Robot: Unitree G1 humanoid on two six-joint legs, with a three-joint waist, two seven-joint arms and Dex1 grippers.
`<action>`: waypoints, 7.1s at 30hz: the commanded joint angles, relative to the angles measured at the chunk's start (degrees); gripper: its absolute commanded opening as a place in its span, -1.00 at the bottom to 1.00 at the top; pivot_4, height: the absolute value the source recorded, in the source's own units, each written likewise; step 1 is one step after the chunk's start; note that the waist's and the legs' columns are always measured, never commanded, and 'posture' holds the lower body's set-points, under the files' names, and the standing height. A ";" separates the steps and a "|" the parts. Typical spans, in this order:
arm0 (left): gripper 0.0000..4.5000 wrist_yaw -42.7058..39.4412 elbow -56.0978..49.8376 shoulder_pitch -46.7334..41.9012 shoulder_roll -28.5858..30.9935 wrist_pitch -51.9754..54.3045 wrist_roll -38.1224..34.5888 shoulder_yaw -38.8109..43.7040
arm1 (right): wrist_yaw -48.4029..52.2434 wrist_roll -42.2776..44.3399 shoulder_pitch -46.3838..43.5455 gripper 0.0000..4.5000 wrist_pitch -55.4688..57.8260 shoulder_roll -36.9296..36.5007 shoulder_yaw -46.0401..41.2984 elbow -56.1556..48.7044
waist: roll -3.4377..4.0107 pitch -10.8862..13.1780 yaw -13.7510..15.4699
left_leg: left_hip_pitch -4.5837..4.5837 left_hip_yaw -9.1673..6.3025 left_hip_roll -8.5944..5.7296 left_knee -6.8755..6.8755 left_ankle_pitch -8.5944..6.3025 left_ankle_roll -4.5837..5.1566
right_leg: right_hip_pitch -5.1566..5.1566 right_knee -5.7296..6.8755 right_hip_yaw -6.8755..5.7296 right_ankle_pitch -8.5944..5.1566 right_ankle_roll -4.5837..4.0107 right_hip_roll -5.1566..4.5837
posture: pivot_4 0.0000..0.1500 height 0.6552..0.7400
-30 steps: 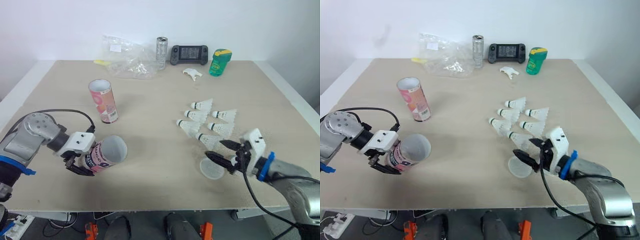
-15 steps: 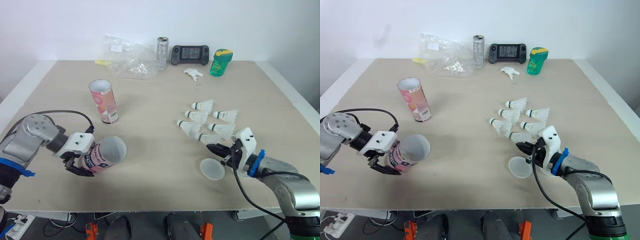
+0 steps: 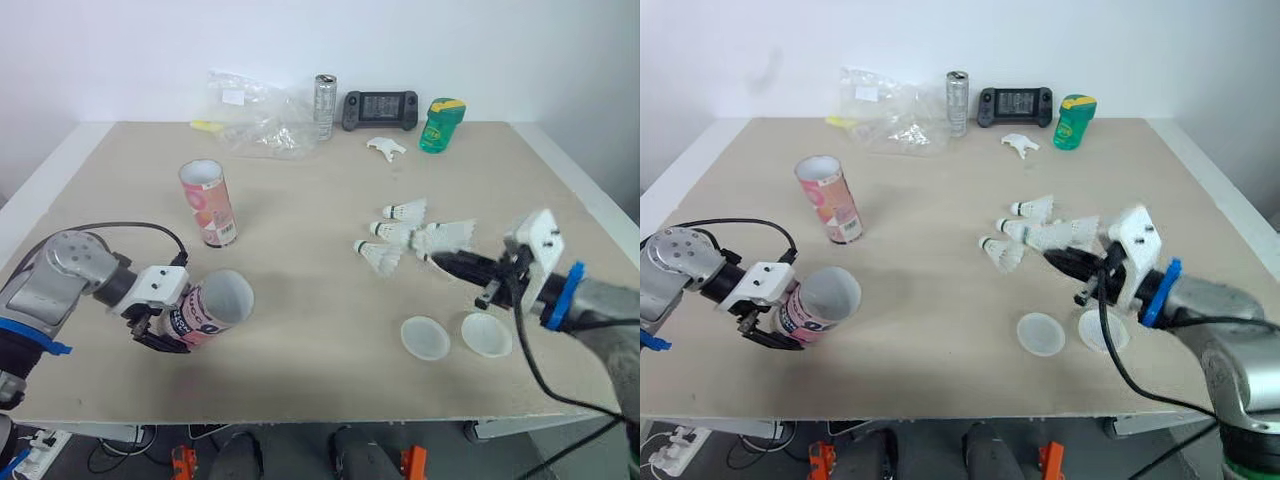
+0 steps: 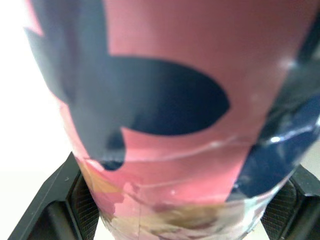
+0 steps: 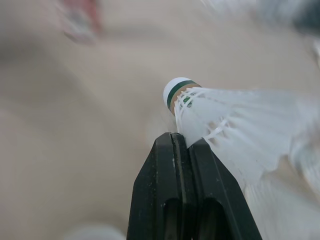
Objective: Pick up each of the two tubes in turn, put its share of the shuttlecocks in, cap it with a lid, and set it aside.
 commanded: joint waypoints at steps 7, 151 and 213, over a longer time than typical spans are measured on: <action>0.68 0.01 2.25 -1.08 -1.30 -0.68 1.93 -4.36 | 13.44 -13.96 -28.36 -0.91 -7.44 6.04 33.97 5.86 | 0.06 -0.01 0.24 | -0.12 0.10 -0.04 0.14 0.00 0.00 | -0.33 -0.02 0.01 -0.04 0.00 -0.12 | 1.00 0.61; 0.68 0.01 -8.56 9.33 -0.58 8.25 1.42 5.16 | 11.94 -19.02 0.13 0.98 -6.37 -3.95 2.44 33.57 | 0.01 -0.28 1.64 | -0.02 0.11 -0.04 0.59 -0.90 0.27 | 0.05 0.80 -0.05 -1.31 -0.16 -0.02 | 1.00 0.61; 0.68 0.01 -5.37 5.55 -0.84 9.59 -0.64 2.47 | 37.27 -32.15 -49.38 -0.96 -29.45 19.75 43.82 30.18 | 0.58 0.05 2.00 | 0.17 0.09 0.03 0.71 -0.91 0.31 | 0.24 0.86 -0.16 -1.28 -0.30 -0.01 | 1.00 0.61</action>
